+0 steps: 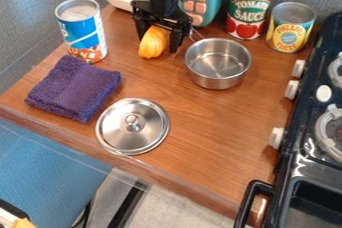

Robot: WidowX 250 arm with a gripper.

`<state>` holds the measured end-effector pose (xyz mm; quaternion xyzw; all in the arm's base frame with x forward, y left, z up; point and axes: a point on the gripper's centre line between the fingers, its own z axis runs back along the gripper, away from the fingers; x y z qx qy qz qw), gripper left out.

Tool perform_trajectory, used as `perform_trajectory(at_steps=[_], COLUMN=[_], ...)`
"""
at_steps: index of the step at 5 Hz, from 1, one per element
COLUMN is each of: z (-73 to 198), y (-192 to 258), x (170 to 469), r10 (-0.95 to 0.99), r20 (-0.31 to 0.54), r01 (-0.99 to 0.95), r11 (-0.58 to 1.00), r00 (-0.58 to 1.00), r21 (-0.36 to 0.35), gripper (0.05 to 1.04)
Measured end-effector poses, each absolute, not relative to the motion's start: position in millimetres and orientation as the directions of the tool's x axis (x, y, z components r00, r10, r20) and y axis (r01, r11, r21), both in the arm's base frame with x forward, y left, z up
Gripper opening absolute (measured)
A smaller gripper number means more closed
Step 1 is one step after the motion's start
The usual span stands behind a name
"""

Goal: Move the slice of orange on the side of the table

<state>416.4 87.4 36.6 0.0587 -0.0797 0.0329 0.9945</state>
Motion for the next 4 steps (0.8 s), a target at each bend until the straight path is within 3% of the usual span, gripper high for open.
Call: perform_trajectory(at_steps=[1,2,4], z=[36.4,36.3,90.0], y=[87.4,84.0,43.4], x=[415.2,410.4,385.1], r10=[0.035,0.01,-0.123], r20=[0.152,0.121,0.193], r01=[-0.053,-0.023,0.113], r11=[0.992,0.995,0.992], r00=[0.988,0.993,0.973], r21=[0.116,0.1,0.064], gripper=[0.626,0.607,0.607])
